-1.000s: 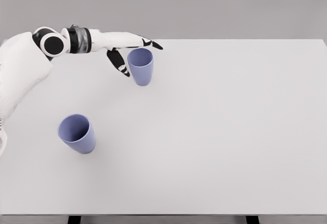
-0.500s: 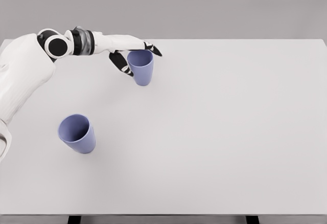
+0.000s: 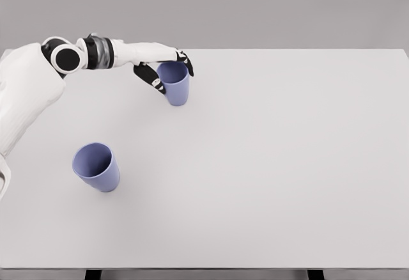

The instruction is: Place the right cup on the left cup with left arm

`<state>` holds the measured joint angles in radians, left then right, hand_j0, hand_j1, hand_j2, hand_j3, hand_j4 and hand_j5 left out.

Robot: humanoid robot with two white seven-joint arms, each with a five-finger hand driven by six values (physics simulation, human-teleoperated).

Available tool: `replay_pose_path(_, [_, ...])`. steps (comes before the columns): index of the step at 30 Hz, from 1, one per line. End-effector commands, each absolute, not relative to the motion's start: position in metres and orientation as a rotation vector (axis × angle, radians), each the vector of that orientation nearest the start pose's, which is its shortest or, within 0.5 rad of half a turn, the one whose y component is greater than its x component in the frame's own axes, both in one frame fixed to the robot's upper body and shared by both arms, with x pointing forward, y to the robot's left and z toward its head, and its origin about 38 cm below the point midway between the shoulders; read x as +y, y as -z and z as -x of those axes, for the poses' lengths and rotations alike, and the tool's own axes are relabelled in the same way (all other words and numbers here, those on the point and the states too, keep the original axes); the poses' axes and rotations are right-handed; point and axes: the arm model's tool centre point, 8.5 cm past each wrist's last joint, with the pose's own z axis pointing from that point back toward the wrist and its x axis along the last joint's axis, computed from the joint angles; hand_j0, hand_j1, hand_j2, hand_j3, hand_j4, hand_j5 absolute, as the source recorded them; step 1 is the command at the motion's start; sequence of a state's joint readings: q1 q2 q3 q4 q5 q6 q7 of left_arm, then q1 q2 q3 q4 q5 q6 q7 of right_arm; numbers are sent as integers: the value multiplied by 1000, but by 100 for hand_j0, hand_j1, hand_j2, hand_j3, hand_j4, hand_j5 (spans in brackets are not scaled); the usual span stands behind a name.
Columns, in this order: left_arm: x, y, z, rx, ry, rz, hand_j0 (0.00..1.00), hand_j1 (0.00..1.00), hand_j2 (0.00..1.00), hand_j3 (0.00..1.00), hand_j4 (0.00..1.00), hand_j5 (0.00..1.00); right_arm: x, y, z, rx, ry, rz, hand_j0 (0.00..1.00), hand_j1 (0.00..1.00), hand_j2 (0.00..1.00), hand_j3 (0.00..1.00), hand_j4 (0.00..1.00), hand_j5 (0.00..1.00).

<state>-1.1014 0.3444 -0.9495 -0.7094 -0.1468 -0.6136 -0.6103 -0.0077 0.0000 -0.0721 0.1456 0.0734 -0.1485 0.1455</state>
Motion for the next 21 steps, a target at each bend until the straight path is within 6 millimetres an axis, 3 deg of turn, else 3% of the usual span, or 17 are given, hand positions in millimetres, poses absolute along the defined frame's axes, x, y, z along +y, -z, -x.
replay_pose_path(1, [190,-213,-554,-1394,1908,-94,52,52,52,52,52,52,-255,257,29,-12,-2,-69,100,100,100,100,100,100])
replay_pose_path(7, [191,-225,-549,-1426,1937,-104,50,50,50,50,50,50,-255,257,30,-11,-2,-69,100,100,100,100,100,100])
replay_pose_path(11, [212,-251,-539,-1491,1939,-122,50,50,50,50,50,50,-255,257,29,-11,-2,-69,100,100,100,100,100,100])
replay_pose_path(21, [253,-312,-480,-1645,1990,-94,48,48,48,48,48,48,-255,257,30,-11,-2,-69,100,100,100,100,100,100])
